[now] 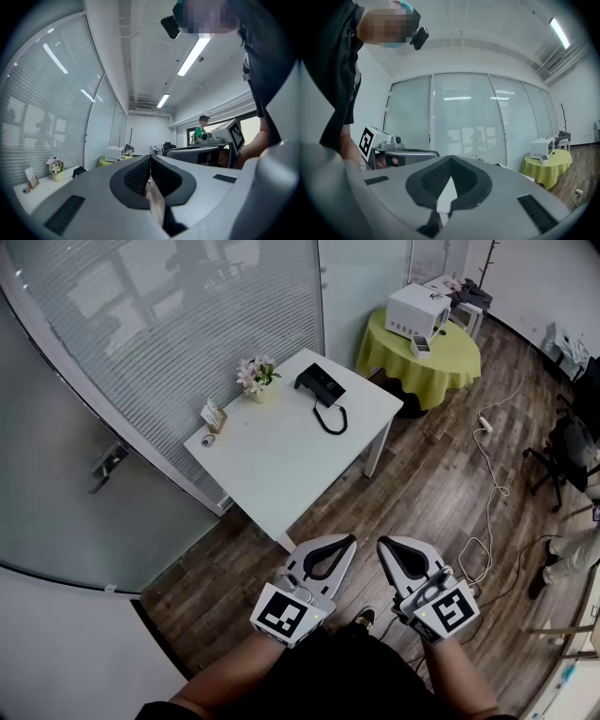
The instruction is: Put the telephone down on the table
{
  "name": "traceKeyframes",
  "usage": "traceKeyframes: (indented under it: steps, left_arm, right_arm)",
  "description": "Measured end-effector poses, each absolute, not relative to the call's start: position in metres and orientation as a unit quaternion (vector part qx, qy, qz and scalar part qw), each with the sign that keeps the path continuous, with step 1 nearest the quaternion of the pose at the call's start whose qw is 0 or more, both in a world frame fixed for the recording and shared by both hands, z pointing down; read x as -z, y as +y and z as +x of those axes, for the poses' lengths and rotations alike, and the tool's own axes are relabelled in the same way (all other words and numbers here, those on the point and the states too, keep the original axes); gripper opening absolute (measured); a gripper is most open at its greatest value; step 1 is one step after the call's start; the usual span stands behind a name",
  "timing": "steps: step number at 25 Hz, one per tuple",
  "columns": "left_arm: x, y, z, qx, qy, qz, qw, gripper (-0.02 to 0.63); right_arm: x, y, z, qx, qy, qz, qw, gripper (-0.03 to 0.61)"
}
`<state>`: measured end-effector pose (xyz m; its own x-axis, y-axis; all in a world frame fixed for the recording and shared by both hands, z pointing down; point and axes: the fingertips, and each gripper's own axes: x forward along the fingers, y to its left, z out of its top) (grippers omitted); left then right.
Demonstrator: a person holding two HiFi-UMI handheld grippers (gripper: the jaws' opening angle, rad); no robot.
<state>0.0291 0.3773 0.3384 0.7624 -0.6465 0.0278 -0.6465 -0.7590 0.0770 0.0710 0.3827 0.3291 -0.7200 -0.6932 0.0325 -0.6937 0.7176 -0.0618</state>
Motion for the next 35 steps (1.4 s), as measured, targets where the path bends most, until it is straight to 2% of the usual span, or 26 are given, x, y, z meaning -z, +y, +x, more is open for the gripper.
traceKeyframes:
  steps: [11, 18, 35]
  left_arm:
    - [-0.346, 0.375, 0.026, -0.011, -0.342, 0.939, 0.040, 0.011]
    - [-0.346, 0.371, 0.037, -0.018, -0.339, 0.940, 0.042, 0.011]
    - [-0.339, 0.364, 0.112, -0.005, -0.339, 0.940, 0.041, 0.011]
  right_arm:
    - [-0.341, 0.379, 0.071, -0.037, -0.918, 0.395, 0.019, 0.023]
    - [-0.338, 0.375, 0.084, -0.041, -0.916, 0.399, 0.002, 0.021]
    - [-0.335, 0.368, 0.151, -0.036, -0.923, 0.383, -0.003, 0.020]
